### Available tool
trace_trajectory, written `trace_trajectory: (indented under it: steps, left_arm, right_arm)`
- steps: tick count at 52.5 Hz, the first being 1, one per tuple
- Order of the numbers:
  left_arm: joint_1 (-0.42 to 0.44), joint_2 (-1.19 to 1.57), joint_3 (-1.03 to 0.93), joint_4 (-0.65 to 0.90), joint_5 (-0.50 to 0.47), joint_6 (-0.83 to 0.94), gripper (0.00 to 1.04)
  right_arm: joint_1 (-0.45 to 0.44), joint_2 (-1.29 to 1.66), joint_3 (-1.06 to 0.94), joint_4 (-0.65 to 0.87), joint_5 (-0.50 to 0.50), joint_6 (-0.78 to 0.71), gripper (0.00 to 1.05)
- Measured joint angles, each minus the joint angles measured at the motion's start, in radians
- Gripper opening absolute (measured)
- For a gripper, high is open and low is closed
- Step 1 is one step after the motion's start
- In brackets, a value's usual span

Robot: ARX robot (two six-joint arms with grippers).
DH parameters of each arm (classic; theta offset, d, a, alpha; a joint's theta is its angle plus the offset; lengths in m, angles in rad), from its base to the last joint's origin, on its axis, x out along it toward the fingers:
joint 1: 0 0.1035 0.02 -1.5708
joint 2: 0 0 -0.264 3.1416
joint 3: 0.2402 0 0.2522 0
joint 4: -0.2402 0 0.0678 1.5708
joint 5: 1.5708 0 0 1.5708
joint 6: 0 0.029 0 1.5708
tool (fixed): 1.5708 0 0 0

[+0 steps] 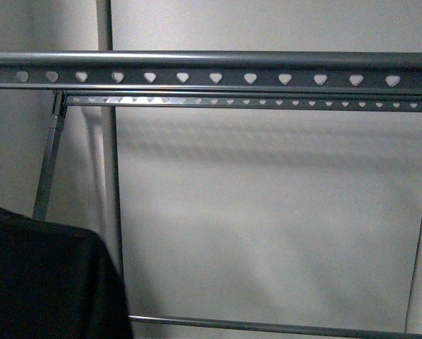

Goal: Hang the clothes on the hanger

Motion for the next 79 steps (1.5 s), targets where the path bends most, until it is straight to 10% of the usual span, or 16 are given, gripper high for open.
trace_trajectory:
  steps: [13, 18, 34, 57, 79]
  left_arm:
    - [0.001, 0.001, 0.0, -0.001, 0.001, 0.0, 0.98]
    - [0.037, 0.088, 0.021, -0.027, 0.188, 0.069, 0.98]
    - [0.108, 0.933, 0.455, 0.328, -0.153, -0.277, 0.98]
    - [0.082, 1.724, 1.125, 0.185, -0.349, -0.535, 0.98]
    - [0.079, 1.709, 1.121, 0.034, -0.34, -0.576, 0.24]
  right_arm:
    - [0.0, 0.0, 0.0, 0.0, 0.0, 0.0, 0.97]
    - [0.0, 0.0, 0.0, 0.0, 0.0, 0.0, 0.97]
    - [0.0, 0.0, 0.0, 0.0, 0.0, 0.0, 0.97]
    - [0.0, 0.0, 0.0, 0.0, 0.0, 0.0, 0.97]
    - [0.0, 0.0, 0.0, 0.0, 0.0, 0.0, 0.97]
